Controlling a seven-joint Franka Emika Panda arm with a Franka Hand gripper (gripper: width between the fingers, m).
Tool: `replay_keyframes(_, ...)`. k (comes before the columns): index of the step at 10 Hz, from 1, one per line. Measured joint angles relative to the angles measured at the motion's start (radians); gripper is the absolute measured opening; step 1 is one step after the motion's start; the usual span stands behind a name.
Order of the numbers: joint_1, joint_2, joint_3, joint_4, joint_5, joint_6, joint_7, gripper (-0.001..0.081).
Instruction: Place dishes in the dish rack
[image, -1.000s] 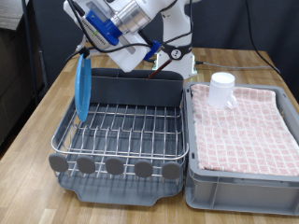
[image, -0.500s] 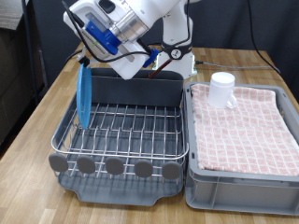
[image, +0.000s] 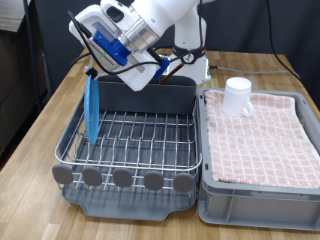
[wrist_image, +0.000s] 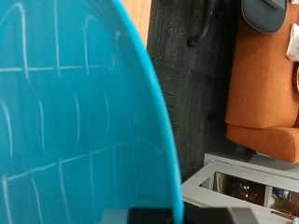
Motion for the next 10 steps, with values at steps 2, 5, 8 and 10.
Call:
replay_keyframes(2, 0.0, 0.015, -0.008, -0.006, 0.0, 0.025, 0.012, 0.0019)
replay_keyframes(5, 0.0, 0.036, -0.019, -0.011, 0.0, 0.056, 0.022, 0.0019)
replay_keyframes(8, -0.003, 0.056, -0.029, -0.013, 0.0, 0.095, 0.031, 0.0019)
replay_keyframes(10, -0.005, 0.068, -0.036, -0.014, 0.0, 0.116, 0.034, 0.0019)
